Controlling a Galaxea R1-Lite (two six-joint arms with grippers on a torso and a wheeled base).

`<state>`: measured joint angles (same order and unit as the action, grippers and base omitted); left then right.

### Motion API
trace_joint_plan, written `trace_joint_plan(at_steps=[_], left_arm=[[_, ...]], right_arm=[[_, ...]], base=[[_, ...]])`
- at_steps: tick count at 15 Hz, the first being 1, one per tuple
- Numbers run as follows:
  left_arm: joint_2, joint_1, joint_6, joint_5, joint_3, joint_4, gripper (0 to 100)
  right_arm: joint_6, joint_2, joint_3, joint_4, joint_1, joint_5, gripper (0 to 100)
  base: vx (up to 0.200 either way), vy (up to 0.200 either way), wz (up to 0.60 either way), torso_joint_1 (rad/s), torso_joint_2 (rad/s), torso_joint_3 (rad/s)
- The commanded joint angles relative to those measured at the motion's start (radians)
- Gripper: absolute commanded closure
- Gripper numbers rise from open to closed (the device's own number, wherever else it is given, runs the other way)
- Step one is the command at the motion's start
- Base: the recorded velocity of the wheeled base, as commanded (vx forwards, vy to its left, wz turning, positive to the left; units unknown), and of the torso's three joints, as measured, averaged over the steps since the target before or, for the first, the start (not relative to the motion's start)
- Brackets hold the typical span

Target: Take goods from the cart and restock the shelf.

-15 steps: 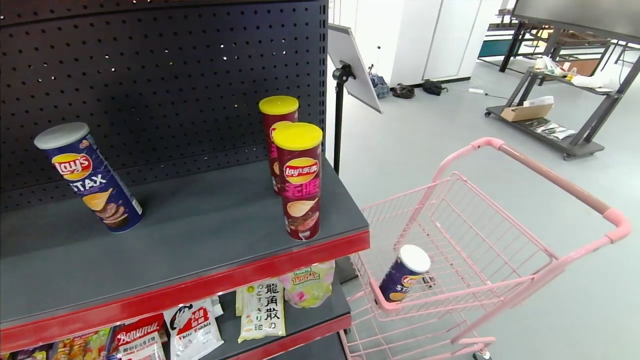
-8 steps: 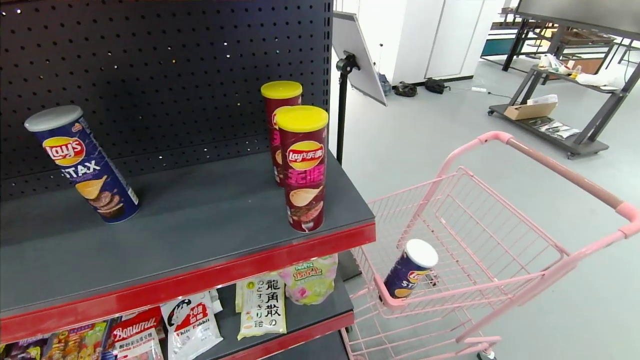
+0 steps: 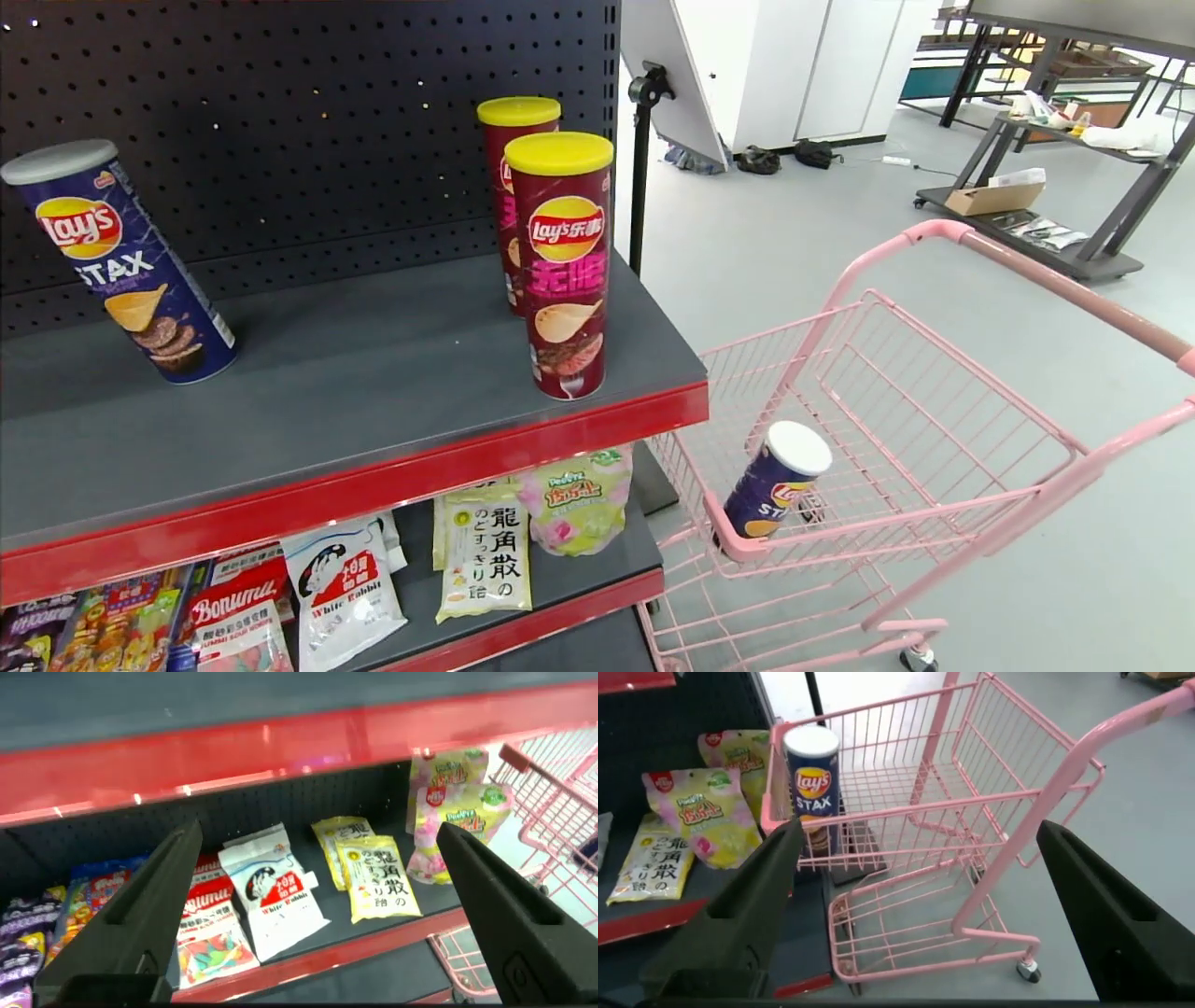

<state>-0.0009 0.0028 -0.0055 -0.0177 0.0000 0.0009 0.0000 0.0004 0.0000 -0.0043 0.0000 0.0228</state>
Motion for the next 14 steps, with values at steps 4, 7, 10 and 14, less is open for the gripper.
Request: trace_joint_plan(at_steps=[4,7,10,14], left_arm=[[0.001,0.000,-0.001,-0.001,0.000,-0.001,0],[0.001,0.000,-0.001,-0.001,0.000,0.001,0],[0.001,0.000,-0.001,-0.001,0.000,0.001,0],[0.001,0.000,0.001,-0.001,0.000,0.001,0]], right_arm=[[-0.002,0.001,0.000,0.000,0.000,0.000,0],[-0.008,0.003,0.000,0.000,0.002,0.006,0],[0.012,0.035,0.000,-0.002,-0.006,-0.001,0],[0.164,0.645,-0.543,-0.011,0.043,0.083,0]], base=[[0.000,0.000,0.00,-0.182,0.53,0.353],[0.000,0.000,0.00,-0.116,0.40,0.271],[0.000,0.000,0.00,-0.023,0.08,0.050],[0.000,0.000,0.00,0.000,0.00,0.000]])
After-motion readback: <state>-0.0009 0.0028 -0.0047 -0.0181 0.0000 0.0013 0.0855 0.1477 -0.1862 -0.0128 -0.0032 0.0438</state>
